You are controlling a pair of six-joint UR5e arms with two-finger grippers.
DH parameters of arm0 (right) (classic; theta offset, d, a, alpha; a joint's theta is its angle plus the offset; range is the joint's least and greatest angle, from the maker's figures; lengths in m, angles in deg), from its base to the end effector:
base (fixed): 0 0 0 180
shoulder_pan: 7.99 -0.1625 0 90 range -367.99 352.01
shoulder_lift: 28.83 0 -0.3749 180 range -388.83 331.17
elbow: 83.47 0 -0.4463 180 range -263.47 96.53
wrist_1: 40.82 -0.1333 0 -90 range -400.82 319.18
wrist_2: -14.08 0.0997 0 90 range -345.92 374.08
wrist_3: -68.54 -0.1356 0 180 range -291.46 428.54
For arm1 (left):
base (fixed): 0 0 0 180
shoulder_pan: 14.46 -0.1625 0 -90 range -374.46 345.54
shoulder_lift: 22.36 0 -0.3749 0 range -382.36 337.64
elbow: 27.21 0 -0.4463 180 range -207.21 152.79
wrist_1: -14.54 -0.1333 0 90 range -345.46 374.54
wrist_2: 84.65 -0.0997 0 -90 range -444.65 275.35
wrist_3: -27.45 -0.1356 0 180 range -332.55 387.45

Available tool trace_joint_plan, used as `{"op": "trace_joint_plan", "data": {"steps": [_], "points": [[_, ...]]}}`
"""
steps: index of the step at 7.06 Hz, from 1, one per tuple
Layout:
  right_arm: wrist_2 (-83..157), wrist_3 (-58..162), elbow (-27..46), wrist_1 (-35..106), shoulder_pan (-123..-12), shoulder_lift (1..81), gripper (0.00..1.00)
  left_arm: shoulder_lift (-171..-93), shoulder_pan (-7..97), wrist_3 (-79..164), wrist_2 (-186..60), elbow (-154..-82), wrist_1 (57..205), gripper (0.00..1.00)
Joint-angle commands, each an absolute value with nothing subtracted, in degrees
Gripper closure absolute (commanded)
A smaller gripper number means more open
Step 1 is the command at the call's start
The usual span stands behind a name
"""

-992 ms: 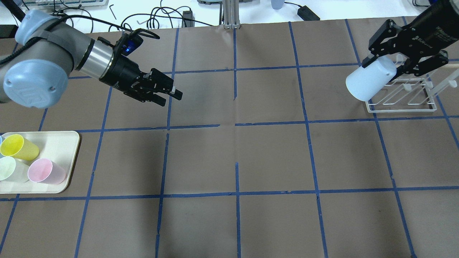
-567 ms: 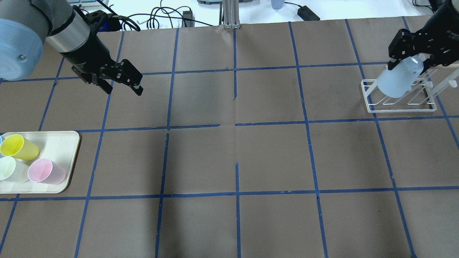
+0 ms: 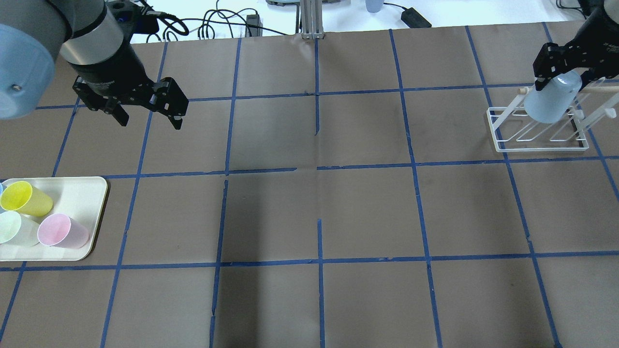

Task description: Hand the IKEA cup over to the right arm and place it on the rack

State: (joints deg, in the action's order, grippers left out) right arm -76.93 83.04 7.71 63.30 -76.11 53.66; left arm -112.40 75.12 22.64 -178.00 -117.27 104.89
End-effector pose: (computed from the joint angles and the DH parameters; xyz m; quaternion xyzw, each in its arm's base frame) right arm -0.1030 -0.6077 0.3412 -0.0647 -0.9967 0.0423 0.0232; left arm -0.1214 -0.5461 0.4005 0.0384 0.9988 0.0053 0.0290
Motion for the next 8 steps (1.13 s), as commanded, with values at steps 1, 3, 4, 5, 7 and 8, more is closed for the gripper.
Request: {"op": "trace_joint_plan", "data": {"steps": [1,3,4,5,7,8], "points": [[-76.27,86.19,7.76,63.59,-72.78,51.77,0.76,-112.27,75.37,24.12,-177.73,-117.12,104.63,0.0],[-76.36,86.29,7.76,63.76,-72.77,49.59,0.76,-111.57,70.73,19.56,-174.07,-116.69,104.62,0.0],[-76.71,86.29,7.84,64.98,-72.68,48.96,0.76,-110.96,69.22,19.37,-172.39,-117.03,104.89,0.0],[-76.71,86.29,8.19,65.95,-72.68,47.83,0.76,-110.52,69.29,19.37,-172.46,-117.99,104.8,0.0],[-76.36,86.29,10.56,70.33,-72.68,46.94,0.75,-110.42,69.38,19.37,-172.37,-118.0,105.24,0.0],[-76.44,86.29,12.31,72.36,-72.68,46.76,0.69,-110.51,69.47,19.37,-172.46,-117.74,105.33,0.0]]}}
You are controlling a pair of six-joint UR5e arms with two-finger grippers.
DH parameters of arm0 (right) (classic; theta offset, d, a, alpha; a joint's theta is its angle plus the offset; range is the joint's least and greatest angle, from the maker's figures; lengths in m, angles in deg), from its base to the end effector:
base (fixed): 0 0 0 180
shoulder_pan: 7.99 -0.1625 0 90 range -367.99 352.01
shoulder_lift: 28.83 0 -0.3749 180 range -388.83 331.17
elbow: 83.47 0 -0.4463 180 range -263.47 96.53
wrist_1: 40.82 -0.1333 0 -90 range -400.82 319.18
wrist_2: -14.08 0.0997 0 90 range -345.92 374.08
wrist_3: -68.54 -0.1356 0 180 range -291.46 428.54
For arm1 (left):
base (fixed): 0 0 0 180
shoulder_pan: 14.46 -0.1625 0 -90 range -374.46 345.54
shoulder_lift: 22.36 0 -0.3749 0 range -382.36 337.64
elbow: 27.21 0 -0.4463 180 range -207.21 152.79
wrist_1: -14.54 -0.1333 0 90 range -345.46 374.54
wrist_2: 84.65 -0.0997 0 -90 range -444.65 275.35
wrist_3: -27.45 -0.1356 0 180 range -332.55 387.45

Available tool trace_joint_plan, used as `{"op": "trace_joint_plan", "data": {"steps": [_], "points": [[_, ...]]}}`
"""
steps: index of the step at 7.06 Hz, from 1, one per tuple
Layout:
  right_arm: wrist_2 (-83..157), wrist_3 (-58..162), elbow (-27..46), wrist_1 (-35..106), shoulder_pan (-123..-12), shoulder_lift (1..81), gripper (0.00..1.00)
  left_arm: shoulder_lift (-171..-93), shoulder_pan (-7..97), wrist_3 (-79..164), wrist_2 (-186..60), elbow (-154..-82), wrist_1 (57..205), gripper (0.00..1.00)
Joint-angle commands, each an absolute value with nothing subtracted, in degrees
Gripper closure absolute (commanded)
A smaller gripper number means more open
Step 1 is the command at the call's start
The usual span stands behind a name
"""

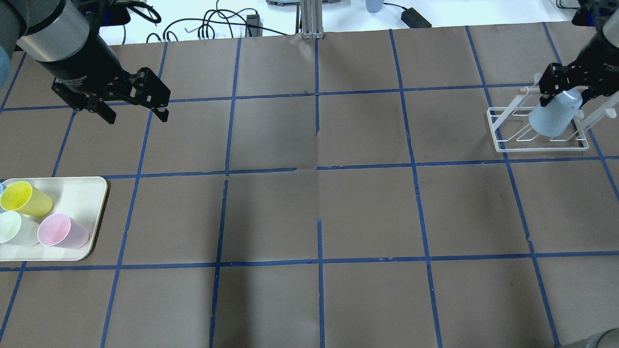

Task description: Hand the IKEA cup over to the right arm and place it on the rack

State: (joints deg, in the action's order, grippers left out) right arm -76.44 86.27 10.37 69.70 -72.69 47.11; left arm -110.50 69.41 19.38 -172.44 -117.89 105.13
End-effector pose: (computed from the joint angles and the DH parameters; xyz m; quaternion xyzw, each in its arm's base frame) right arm -0.1462 -0.6184 0.2581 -0.0661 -0.9975 0.0196 0.0126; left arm -0.0806 -0.5469 0.4119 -0.0170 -0.9997 0.0075 0.0185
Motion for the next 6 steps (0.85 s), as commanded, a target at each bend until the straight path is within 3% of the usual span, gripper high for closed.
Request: {"op": "trace_joint_plan", "data": {"steps": [1,2,3,6], "points": [[-76.36,86.29,13.2,74.73,-72.68,46.06,0.54,-110.77,70.25,19.37,-172.46,-117.22,105.33,0.0],[-76.27,86.29,13.29,75.36,-72.68,45.62,0.38,-110.95,71.74,19.8,-172.63,-117.04,105.15,0.0],[-76.27,86.29,13.21,75.28,-72.77,45.36,0.09,-111.04,72.89,19.98,-174.37,-117.04,104.98,0.0],[-76.18,86.03,11.81,74.58,-72.86,46.66,0.0,-111.83,72.64,19.63,-174.74,-115.64,104.8,0.0]]}}
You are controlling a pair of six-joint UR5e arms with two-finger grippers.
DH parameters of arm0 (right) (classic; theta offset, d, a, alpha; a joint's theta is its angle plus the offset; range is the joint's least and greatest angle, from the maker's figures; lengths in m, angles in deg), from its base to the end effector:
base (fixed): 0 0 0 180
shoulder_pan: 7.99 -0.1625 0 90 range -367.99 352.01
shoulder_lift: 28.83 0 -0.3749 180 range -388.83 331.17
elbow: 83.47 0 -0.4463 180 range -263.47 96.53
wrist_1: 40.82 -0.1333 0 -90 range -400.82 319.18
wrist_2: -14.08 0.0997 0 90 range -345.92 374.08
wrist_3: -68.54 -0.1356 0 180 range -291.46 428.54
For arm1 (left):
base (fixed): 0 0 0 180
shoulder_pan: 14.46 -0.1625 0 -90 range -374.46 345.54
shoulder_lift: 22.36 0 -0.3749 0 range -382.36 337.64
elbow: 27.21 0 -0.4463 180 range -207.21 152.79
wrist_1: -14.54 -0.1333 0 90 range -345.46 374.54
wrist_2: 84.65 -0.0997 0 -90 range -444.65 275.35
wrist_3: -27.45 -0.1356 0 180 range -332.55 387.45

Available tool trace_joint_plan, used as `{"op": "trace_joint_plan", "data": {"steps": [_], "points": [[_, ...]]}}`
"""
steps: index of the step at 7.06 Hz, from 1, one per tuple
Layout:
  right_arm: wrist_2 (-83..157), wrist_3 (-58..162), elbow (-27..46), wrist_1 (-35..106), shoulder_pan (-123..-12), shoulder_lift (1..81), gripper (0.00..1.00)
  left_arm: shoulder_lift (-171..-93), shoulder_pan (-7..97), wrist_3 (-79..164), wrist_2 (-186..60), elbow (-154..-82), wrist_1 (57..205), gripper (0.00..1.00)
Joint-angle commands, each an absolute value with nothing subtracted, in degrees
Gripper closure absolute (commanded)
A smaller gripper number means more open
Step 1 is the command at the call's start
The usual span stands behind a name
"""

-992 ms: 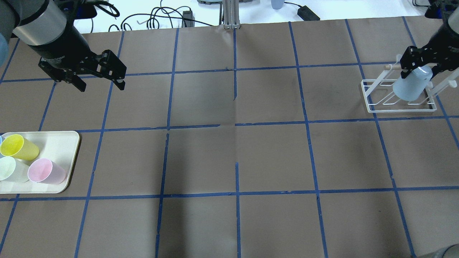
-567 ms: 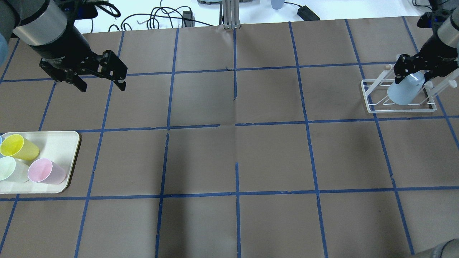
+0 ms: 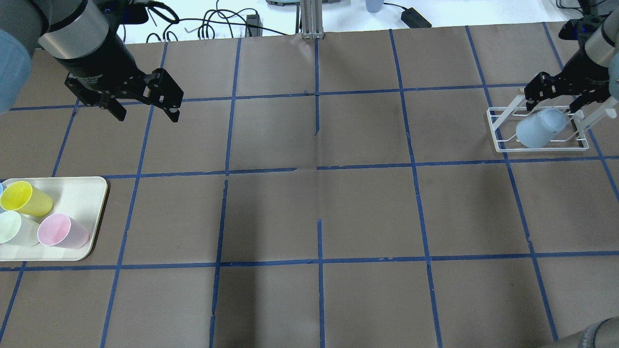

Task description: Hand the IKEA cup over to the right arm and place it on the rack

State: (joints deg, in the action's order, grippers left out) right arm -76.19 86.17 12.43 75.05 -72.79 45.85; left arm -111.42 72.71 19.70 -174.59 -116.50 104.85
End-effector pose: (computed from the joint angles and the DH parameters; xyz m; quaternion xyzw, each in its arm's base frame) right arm -0.1463 -0.6224 0.2355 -0.0661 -0.9970 0.0369 0.0170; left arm -0.1065 -0.5487 0.4170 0.0429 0.9990 -0.0117 0.0006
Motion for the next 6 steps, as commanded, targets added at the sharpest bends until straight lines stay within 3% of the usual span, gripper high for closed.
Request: {"op": "trace_joint_plan", "data": {"steps": [1,3,6], "points": [[-76.27,86.11,9.45,71.44,-73.12,48.41,0.0,-112.18,72.46,19.54,-174.48,-114.85,105.15,0.0],[-76.0,85.85,3.21,56.45,-73.29,53.59,0.0,-112.18,72.55,19.54,-174.3,-115.02,105.24,0.0],[-76.09,85.33,2.74,46.56,-73.38,61.25,0.0,-111.57,72.28,19.54,-174.56,-115.1,105.33,0.0]]}}
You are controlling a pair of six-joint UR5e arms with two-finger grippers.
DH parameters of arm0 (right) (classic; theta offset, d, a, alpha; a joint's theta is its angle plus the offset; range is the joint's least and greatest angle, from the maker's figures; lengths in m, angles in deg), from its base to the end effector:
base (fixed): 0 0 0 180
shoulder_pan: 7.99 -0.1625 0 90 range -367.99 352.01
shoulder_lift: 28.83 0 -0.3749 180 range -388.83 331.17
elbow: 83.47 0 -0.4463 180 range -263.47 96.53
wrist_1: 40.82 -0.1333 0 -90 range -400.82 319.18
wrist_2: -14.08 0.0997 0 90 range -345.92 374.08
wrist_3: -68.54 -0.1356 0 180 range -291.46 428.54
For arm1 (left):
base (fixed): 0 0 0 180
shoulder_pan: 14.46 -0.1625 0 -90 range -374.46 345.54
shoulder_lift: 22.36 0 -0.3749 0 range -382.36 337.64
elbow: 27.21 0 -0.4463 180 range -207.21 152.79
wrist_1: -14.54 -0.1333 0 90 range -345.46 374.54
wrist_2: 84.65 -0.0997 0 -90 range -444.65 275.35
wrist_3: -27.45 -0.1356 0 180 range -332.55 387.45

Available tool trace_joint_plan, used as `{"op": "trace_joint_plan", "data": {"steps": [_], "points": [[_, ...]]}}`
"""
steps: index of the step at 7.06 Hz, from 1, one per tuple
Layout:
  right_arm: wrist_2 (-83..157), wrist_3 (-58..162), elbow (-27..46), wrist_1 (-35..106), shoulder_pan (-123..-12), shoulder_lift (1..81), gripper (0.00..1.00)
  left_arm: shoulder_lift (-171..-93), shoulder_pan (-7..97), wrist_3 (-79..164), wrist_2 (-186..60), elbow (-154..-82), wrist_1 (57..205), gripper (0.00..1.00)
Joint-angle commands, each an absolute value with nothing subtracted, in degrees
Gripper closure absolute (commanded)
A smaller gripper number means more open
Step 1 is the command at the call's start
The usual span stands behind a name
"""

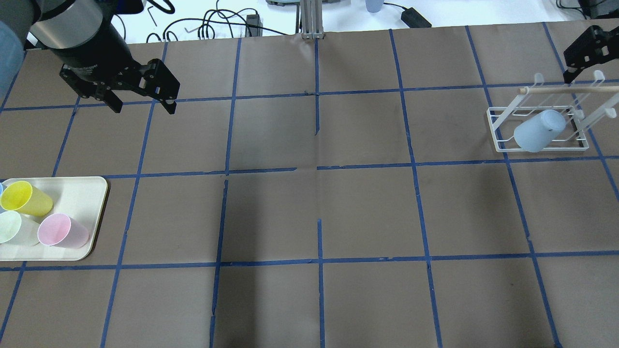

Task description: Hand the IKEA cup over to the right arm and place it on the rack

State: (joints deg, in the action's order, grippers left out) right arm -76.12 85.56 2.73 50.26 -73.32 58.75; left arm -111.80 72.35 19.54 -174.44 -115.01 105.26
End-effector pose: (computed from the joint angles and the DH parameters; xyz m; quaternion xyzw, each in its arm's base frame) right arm -0.1161 -0.5711 0.4166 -0.0667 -0.9975 0.0194 0.0093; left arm -0.1032 -0.5532 0.4269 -0.0412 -0.9990 0.0179 0.0001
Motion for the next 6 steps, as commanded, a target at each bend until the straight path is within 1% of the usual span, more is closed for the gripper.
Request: {"op": "trace_joint_plan", "data": {"steps": [1,4,6], "points": [[-75.83,84.19,2.49,45.93,-75.12,61.26,0.0,-111.57,72.28,19.54,-174.57,-115.36,105.33,0.0],[-75.48,72.62,1.69,46.71,-93.45,60.65,0.0,-111.57,72.28,19.54,-174.57,-115.28,105.24,0.0],[-75.3,62.5,1.78,47.06,-99.11,60.03,0.0,-111.48,72.37,19.54,-174.57,-115.54,105.24,0.0]]}}
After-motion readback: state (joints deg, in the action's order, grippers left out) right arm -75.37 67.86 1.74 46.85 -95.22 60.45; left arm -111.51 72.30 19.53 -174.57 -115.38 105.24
